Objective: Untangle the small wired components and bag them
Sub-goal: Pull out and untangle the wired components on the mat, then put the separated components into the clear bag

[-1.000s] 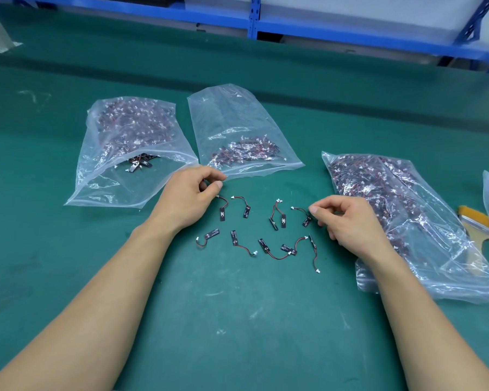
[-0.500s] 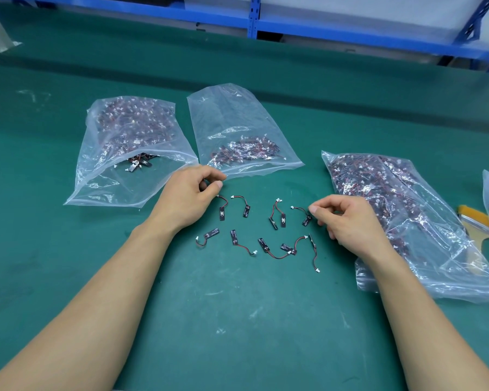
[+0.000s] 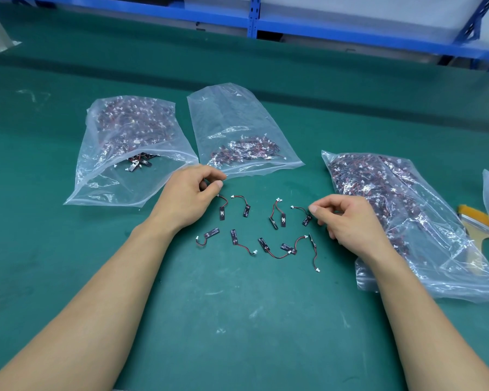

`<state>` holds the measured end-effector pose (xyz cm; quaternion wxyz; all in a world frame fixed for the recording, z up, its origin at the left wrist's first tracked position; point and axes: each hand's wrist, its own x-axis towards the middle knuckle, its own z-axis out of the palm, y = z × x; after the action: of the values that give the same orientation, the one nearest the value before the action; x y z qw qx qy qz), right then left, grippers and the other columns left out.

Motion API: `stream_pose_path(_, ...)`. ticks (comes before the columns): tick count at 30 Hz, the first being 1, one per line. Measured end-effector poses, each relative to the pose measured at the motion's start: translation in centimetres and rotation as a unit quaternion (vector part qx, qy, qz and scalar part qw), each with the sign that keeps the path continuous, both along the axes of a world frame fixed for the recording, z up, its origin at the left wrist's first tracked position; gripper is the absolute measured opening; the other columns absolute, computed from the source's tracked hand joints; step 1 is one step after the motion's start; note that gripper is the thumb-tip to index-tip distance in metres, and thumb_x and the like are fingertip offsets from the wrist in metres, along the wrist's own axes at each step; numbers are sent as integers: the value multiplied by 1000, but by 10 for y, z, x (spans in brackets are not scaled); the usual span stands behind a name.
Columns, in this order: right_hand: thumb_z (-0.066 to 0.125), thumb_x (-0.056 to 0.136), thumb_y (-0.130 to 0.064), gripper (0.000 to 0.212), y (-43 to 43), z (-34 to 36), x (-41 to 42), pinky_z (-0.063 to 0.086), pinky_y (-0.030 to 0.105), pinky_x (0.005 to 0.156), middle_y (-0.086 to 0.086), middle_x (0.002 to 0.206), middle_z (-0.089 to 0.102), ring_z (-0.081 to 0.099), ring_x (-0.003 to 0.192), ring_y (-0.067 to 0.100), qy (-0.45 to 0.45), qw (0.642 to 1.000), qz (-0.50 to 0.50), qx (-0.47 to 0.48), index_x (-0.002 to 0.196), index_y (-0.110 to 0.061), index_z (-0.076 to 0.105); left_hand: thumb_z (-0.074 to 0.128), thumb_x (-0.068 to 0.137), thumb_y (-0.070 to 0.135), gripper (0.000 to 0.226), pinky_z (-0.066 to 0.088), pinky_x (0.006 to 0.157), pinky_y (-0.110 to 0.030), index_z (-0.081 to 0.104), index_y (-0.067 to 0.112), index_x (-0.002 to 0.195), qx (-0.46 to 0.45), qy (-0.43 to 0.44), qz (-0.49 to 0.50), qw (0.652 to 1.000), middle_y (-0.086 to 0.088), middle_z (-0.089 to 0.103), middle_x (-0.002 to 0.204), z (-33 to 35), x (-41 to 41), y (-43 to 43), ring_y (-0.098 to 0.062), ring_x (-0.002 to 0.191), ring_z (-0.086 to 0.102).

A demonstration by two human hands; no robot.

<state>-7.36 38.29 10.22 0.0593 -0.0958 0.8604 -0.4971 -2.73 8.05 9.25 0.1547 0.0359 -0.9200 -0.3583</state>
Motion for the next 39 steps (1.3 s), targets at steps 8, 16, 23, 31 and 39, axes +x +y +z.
stream_pose_path(8,73,90,-19,16,0,-1,-1,40,18,44,-6,57,62,46,41,12,3,1000,-1,3,74,-22,74,63,95,21,15,38,71,-12,73,26,106,-3,-1,-2,1000,19,61,85,-1,0,0,-7,79,56)
stream_pose_path(16,73,90,-20,16,0,-1,-1,40,19,43,-5,58,62,46,41,13,3,1000,2,2,74,-23,74,63,96,21,14,39,72,-16,72,28,105,3,-2,-4,1000,19,60,84,0,1,0,-5,78,55)
stream_pose_path(23,73,90,-20,15,2,-2,-1,40,18,44,-3,58,63,47,41,12,5,1000,2,1,75,-23,75,63,95,21,15,39,73,-15,72,26,105,2,-6,-2,1000,18,60,84,0,1,1,-5,79,55)
stream_pose_path(31,73,90,-22,13,0,-3,-1,42,19,45,-4,59,64,49,43,13,5,1000,5,4,77,-22,75,63,96,22,13,44,81,-26,72,27,105,3,-7,-6,1000,20,62,89,2,4,2,-4,81,56)
stream_pose_path(39,68,93,-21,16,-2,1,-1,42,18,46,-5,60,66,49,41,12,11,1000,5,11,79,-20,74,59,96,39,33,39,97,-25,60,31,128,7,-35,-44,998,18,63,113,0,31,18,-3,109,48)
